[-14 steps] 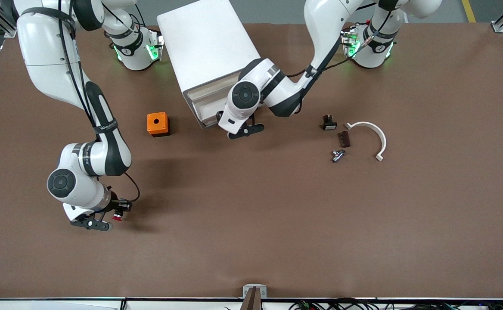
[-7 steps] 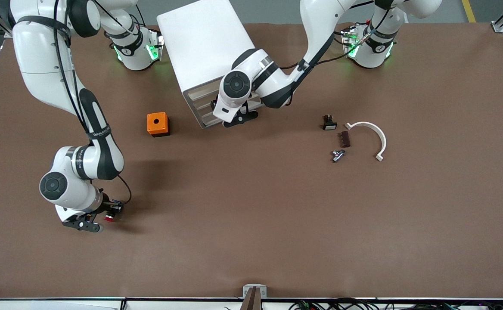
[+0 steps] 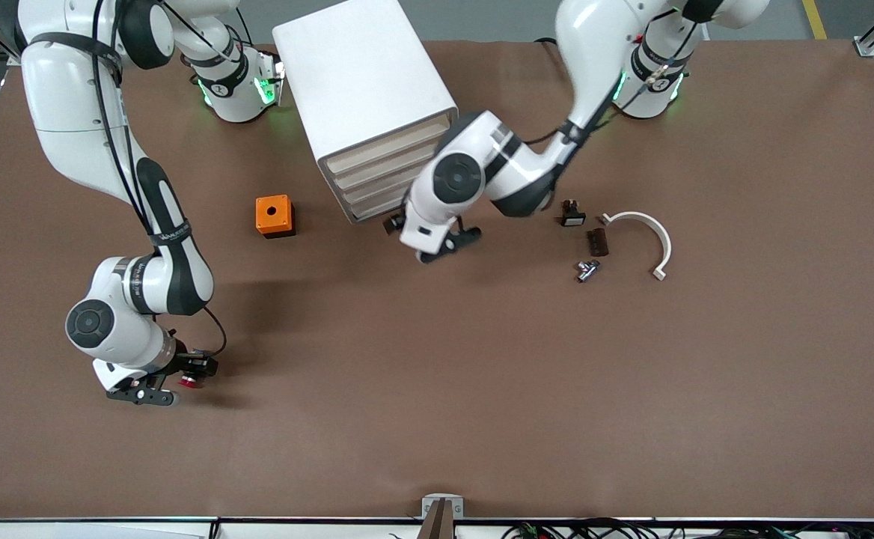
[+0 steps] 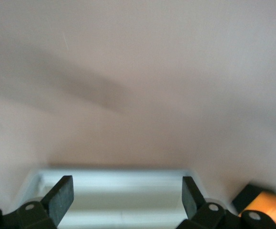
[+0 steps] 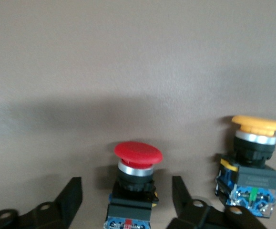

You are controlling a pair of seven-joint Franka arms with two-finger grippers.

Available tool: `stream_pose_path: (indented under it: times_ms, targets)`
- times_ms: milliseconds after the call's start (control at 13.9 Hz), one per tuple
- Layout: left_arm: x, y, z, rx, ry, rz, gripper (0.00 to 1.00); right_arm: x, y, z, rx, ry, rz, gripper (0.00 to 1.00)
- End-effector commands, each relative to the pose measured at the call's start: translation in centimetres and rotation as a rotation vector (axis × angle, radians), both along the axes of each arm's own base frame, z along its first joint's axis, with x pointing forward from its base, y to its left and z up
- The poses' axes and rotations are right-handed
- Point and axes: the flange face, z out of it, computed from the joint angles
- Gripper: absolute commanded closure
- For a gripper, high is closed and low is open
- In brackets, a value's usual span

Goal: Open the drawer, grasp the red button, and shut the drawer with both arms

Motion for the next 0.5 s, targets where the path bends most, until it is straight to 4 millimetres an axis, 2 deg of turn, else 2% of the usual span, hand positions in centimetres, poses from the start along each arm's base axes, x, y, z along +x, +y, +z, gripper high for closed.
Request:
stream_pose_path:
  times_ms: [0,143,287,430]
  targets:
    - [4.5,5.2,5.3,0.061,-0.111,0.023,0.0,1.0,-0.1,2.0,0.002,-0.014,0.022,0.0]
    - [7.1,10.0,9.0,0.112,-0.172,0.06,0.0,0.6,0.1,4.2,0.005,0.025,0.028,0.0]
    - [8.9,14.9,11.7,0.222,-0.223,0.036,0.0,-0.2,0.1,8.3,0.013,0.077,0.025,0.0]
    - [9.5,19.0,14.8,0.259,-0.226,-0.037,0.0,-1.9,0.0,13.1,0.023,0.149,0.014,0.0]
